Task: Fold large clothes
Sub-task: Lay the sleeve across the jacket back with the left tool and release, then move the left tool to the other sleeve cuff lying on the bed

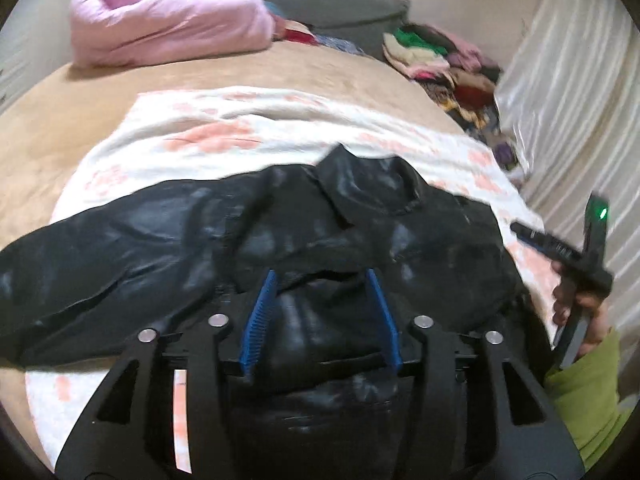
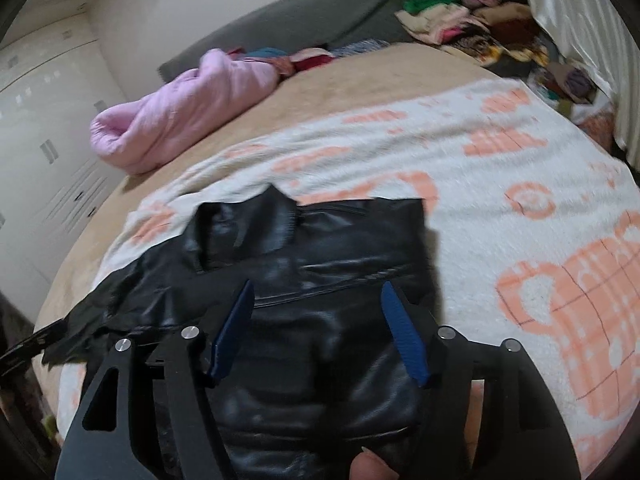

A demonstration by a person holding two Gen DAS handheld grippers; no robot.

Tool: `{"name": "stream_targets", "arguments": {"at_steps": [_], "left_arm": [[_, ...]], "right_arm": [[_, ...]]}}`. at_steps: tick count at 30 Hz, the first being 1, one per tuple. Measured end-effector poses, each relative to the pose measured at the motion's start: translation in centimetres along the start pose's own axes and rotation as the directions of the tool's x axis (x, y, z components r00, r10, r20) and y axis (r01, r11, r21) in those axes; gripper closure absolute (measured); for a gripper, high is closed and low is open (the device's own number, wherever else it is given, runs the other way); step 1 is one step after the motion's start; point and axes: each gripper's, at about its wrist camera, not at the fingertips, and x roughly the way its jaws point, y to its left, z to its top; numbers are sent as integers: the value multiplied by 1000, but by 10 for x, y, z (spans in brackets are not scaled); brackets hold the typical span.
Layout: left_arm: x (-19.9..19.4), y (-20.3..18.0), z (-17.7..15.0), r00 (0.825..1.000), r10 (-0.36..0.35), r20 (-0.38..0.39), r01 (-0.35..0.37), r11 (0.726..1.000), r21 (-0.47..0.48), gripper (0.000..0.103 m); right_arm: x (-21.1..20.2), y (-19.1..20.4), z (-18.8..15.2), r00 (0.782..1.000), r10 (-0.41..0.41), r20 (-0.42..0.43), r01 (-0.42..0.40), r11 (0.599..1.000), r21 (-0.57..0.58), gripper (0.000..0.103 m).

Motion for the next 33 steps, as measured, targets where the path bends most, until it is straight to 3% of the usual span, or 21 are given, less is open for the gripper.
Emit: {"name": "stream_targets", "arguments": {"at_steps": [5,7,11,15,20,25,28,33], "left_arm": [[35,-21,-11,996,43,-82,-38,998,53,47],[51,-16,-21,988,70,-135,-64,997,46,42],[68,10,-38,979,88,-185,-91,996,-8,41],[63,29,-42,988,1,-158,-16,995,-95,41],[58,30,-43,989,-6,-149,-10,995,-104,41],[49,26,-42,991,-28,-133,13,993,-113,33],[41,19,-40,991,-20,-131,7,995,-99,27],[26,13,-38,993,-43,-112,32,994,-101,10]], "right_arm": [[-1,33,-14,999,32,-30,-35,995,-93,27],[3,40,-22,997,32,-65,-40,992,-116,21],[17,37,-34,990,5,-143,-21,994,-107,20],[41,29,-49,972,-80,-219,62,994,-88,20],[48,29,-61,969,-125,-211,106,989,-101,20],[27,43,-65,978,-112,-175,93,989,-116,16],[19,51,-64,982,-91,-165,72,991,-116,7],[5,60,-66,986,-74,-151,61,994,-90,4]]}}
